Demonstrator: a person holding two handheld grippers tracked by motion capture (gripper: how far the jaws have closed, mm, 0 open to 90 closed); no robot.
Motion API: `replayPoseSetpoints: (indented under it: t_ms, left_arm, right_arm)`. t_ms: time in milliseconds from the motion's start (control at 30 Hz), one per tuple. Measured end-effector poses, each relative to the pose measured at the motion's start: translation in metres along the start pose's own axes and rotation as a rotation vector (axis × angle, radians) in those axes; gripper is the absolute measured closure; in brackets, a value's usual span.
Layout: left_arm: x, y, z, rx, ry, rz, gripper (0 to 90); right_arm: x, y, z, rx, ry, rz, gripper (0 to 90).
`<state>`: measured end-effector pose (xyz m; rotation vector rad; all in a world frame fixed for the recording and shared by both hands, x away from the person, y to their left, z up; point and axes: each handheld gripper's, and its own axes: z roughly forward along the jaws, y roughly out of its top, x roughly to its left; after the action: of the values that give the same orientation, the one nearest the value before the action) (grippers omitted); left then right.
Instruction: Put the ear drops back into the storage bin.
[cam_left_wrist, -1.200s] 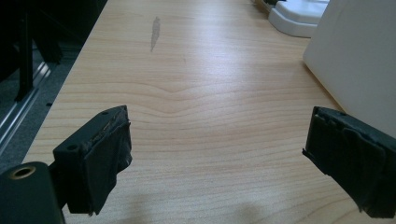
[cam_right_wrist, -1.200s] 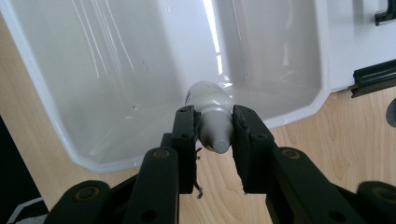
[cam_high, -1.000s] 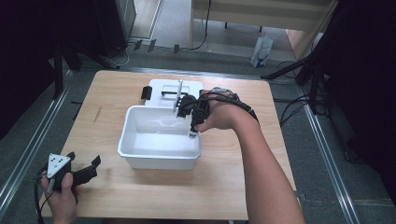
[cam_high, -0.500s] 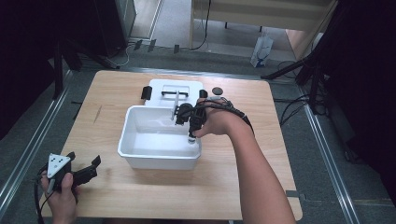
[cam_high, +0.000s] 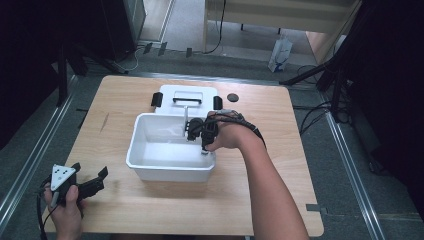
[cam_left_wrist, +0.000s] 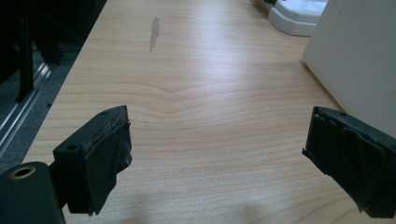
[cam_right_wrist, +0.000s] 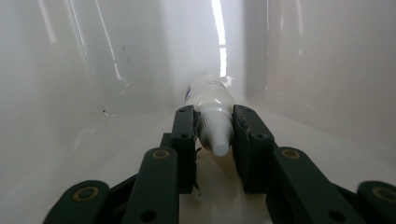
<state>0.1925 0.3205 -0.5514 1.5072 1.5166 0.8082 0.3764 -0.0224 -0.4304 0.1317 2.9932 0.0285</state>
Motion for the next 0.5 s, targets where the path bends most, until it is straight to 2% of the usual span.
replayPoseSetpoints:
  t_ms: [200, 500]
  left_arm:
    - [0.0, 0.0, 0.0, 0.001, 0.0, 0.002, 7.9]
    - [0.0, 0.0, 0.0, 0.001, 0.0, 0.004, 7.9]
  right_arm:
    - [0.001, 0.003, 0.009, 0.023, 0.003, -0.019, 71.7]
    - [0.0, 0.006, 0.012, 0.047, 0.015, -0.012, 71.7]
